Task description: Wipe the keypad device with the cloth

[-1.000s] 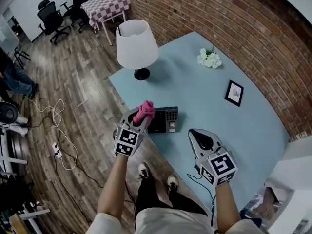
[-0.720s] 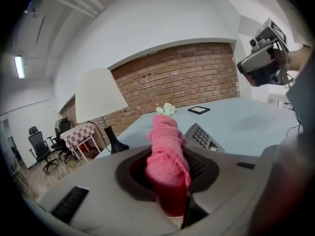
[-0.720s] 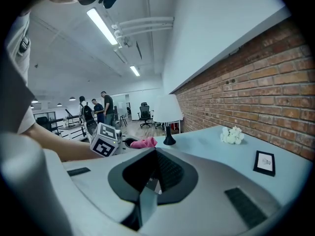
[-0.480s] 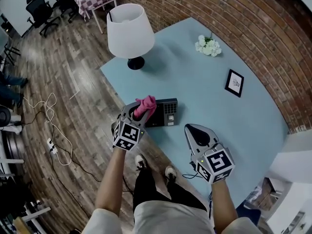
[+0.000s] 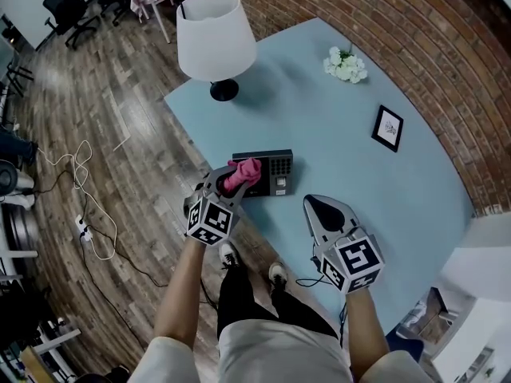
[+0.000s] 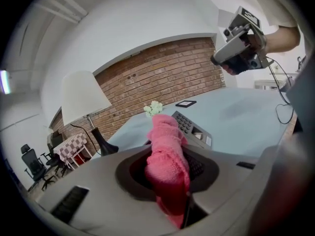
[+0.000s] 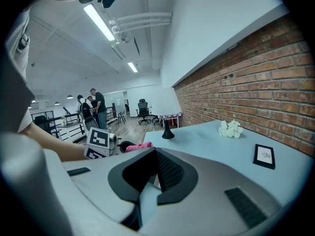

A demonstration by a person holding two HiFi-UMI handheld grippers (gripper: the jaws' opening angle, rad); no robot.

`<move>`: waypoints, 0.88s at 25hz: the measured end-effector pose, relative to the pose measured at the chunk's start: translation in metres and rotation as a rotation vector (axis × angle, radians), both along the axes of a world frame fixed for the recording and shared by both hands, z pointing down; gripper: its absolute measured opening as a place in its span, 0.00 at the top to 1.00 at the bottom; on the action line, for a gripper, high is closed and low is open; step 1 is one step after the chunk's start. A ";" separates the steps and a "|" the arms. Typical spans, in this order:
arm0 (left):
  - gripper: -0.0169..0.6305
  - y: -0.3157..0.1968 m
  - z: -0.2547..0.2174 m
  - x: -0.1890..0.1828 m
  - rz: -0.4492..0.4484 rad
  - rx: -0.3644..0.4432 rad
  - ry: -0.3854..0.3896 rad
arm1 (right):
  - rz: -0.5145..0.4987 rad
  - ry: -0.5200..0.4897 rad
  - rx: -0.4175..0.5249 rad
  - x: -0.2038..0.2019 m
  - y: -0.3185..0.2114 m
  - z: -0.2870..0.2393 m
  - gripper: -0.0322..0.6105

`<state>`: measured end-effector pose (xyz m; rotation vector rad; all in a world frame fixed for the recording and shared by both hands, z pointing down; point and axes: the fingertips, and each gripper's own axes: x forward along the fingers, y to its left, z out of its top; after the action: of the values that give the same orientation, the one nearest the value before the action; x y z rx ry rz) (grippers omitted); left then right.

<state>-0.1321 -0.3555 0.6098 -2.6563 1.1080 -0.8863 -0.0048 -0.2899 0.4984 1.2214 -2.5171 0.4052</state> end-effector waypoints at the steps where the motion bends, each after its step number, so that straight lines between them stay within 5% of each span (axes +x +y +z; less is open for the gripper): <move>1: 0.75 0.003 0.003 0.001 0.005 -0.002 -0.006 | -0.001 0.001 -0.001 0.000 0.000 0.001 0.91; 22: 0.75 0.056 0.064 0.009 0.081 -0.135 -0.075 | 0.007 0.008 -0.023 0.007 0.010 0.012 0.91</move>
<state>-0.1235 -0.2994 0.6734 -2.7269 0.9494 -1.0702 0.0023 -0.2800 0.5107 1.2218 -2.4954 0.4291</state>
